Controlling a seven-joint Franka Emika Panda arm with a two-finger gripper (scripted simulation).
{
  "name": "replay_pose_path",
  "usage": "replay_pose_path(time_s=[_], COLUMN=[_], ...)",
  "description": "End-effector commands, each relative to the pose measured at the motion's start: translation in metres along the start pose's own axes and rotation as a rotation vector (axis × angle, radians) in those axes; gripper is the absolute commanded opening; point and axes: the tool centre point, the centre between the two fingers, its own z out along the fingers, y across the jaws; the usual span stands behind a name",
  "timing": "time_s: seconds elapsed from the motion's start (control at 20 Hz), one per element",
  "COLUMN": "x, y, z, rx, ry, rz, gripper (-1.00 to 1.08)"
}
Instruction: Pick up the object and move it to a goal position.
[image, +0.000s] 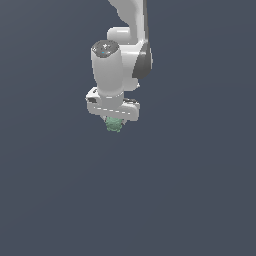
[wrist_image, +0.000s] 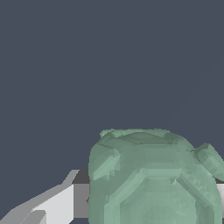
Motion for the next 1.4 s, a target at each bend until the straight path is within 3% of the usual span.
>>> replay_pose_path(time_s=[0.0,0.75,1.35], x=[0.001,0.013,0.021], y=[0.022,0.140,0.177], z=[-0.025,-0.162,-0.205], rx=[0.001,-0.001,-0.003], ry=[0.000,0.000,0.000], rz=[0.000,0.000,-0.001], gripper=[-1.00,-1.00,-1.00])
